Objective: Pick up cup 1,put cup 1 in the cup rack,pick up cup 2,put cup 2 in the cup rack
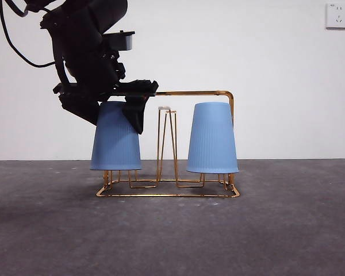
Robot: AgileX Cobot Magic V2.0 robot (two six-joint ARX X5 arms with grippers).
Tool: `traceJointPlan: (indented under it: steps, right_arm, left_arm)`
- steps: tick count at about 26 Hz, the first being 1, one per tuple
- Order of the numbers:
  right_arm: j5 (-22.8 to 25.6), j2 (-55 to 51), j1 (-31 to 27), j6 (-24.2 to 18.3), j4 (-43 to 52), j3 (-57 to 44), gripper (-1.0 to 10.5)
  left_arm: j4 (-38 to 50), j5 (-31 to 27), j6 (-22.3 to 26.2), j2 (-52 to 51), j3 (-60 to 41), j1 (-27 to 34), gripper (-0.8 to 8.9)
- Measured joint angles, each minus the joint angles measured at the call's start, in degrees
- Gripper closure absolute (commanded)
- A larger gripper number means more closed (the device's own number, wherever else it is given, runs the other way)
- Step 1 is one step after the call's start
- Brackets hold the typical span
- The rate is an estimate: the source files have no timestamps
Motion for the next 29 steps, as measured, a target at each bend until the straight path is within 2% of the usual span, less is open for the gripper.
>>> traceJointPlan:
  steps: [16,17,19,20,24,25,26,27,29]
  right_arm:
    - [0.46,0.0,0.0,-0.02,0.39,-0.02,7.6]
    - [0.46,0.0,0.0,-0.02,0.39,0.0,7.6]
    - [0.46,0.0,0.0,-0.02,0.39,0.0,7.6]
    - [0.46,0.0,0.0,-0.02,0.39,0.0,7.6]
    - [0.46,0.0,0.0,-0.02,0.44,-0.02,7.6]
    - [0.46,0.0,0.0,-0.02,0.44,0.0,7.6]
    - [0.46,0.0,0.0,-0.02,0.44,0.0,7.6]
    - [0.46,0.0,0.0,-0.02,0.44,0.0,7.6]
    - [0.46,0.0,0.0,-0.02,0.44,0.0,7.6]
  left_arm:
    - [-1.16,1.25,-0.04,0.02,0.24,1.33,8.05]
    - [-1.42,1.25,-0.07,0.02,0.31,1.33,7.45]
    - [-1.92,1.33,-0.17,0.02,0.44,1.33,5.22]
    - [-2.05,1.75,-0.17,0.02,0.48,1.33,4.51]
    - [-2.19,4.2,-0.17,0.0,0.57,1.7,4.27]
    - [-2.19,4.66,-0.17,0.0,0.59,1.7,3.88]
    - [-2.21,4.87,-0.2,0.0,0.59,1.7,3.04]
    - [-3.28,5.29,-0.2,0.0,0.59,1.7,2.74]
    - [-4.92,5.55,-0.2,0.04,0.55,1.7,2.74]
